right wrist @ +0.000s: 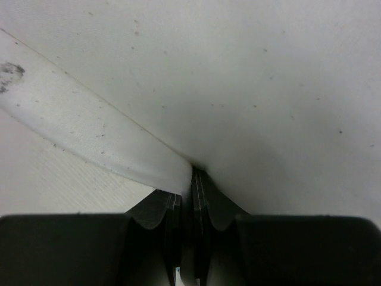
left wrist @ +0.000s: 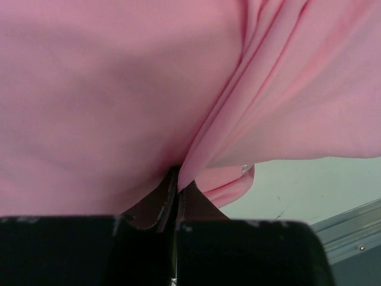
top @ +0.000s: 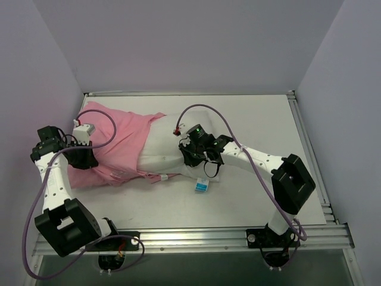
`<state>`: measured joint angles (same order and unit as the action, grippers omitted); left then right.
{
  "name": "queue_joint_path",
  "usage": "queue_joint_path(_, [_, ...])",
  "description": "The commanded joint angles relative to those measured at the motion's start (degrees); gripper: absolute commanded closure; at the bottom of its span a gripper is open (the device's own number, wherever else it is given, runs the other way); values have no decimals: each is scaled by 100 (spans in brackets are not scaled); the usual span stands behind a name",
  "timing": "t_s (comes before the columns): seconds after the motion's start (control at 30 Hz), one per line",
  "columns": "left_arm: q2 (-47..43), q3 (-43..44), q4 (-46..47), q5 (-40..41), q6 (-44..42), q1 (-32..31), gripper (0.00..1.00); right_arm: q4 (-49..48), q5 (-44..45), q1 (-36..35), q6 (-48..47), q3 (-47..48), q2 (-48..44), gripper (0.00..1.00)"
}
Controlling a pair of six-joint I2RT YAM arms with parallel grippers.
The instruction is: Remove the pillowcase from the pillow
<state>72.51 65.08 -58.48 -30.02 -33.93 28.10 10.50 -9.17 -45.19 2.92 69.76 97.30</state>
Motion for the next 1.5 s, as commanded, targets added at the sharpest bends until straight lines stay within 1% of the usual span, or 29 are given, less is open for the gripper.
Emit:
queue_joint_path(0.0, [263,23,2059,2271,-764,556,98,2184,1189,687,-19,-489,53,100])
queue_joint_path(0.13, [536,101,2297,2659,-711,653,98,2228,1137,748,-28,-454,96,100])
queue_joint_path(0.2, [440,58,2105,2240,-755,636,93,2211,980,740,-28,-454,132,100])
queue_joint_path(0.23, [387,75,1869,1889,-860,557,87,2176,918,670,33,-463,132,100])
queue_joint_path(0.27, [213,93,1275,1503,-974,513,80,2114,699,600,51,-472,114,100])
queue_joint_path(0.3, [98,101,964,760,-1236,434,65,2001,462,521,86,-480,97,100])
queue_joint_path(0.37, [-270,154,271,122,-1413,215,47,1904,320,249,156,-437,70,100])
queue_joint_path(0.4, [-386,215,32,-577,-1667,153,33,1868,197,143,174,-402,61,100])
queue_joint_path(0.47, [-649,391,-634,-1275,-1958,21,26,1711,48,-155,157,-323,-35,100])
queue_joint_path(0.5, [-737,626,-812,-1861,-2090,-41,22,1657,-240,-226,130,-305,-61,100])
queue_joint_path(0.53, [-808,768,-988,-2119,-2013,-137,20,1613,-356,-288,130,-305,-88,100])
queue_joint_path(0.57, [-922,943,-1051,-2357,-1899,-251,18,1561,-436,-332,139,-340,-105,100])
queue_joint_path(0.6, [-949,1302,-1104,-2568,-1698,-591,17,1438,-489,-385,191,-383,-132,100])
queue_joint_path(0.63, [-975,1453,-983,-2857,-1504,-804,16,1350,-663,-385,218,-445,-210,100])
queue_joint_path(0.7, [-836,1656,-448,-2887,-725,-1373,15,1086,-814,-403,358,-691,-290,100])
queue_joint_path(0.73, [-705,1840,120,-2539,159,-1568,15,1025,-867,-420,393,-761,-342,100])
queue_joint_path(0.8, [-239,1973,704,-1513,990,-2104,16,902,-964,-464,464,-954,-360,100])
queue_joint_path(0.83, [-72,2061,889,-837,1351,-2811,18,875,-981,-551,516,-1007,-360,100])
queue_joint_path(0.87, [312,2262,1021,197,1363,-3236,21,814,-947,-596,560,-1069,-360,100])
queue_joint_path(0.9, [525,2377,1040,520,1302,-3571,21,778,-972,-631,604,-1174,-360,100])
queue_joint_path(0.93, [710,2500,1075,776,1310,-4105,21,752,-964,-692,692,-1236,-352,100])
queue_joint_path(1.03, [1457,2957,1399,1174,1301,-4784,23,594,-955,-772,824,-1455,-387,100])
queue_joint_path(1.13, [2317,3493,1532,1305,1302,-5112,29,453,-990,-790,956,-1605,-413,100])
queue_joint_path(1.17, [2451,3616,1558,1401,1301,-5243,33,427,-982,-824,1017,-1623,-422,100])
queue_joint_path(1.2, [2591,3809,1594,1620,1328,-5288,39,418,-982,-842,1035,-1641,-422,100])
queue_joint_path(1.27, [2873,3959,1550,1657,1328,-5315,45,409,-964,-886,1114,-1702,-483,100])
queue_joint_path(1.4, [3076,3978,1523,1868,1354,-5332,72,286,-1043,-904,1220,-1886,-571,100])
queue_joint_path(1.43, [3102,3960,1602,2016,1398,-5332,85,277,-1113,-913,1255,-1922,-554,100])
queue_joint_path(1.47, [3111,3960,1646,2052,1450,-5332,89,251,-1148,-921,1272,-2000,-536,100])
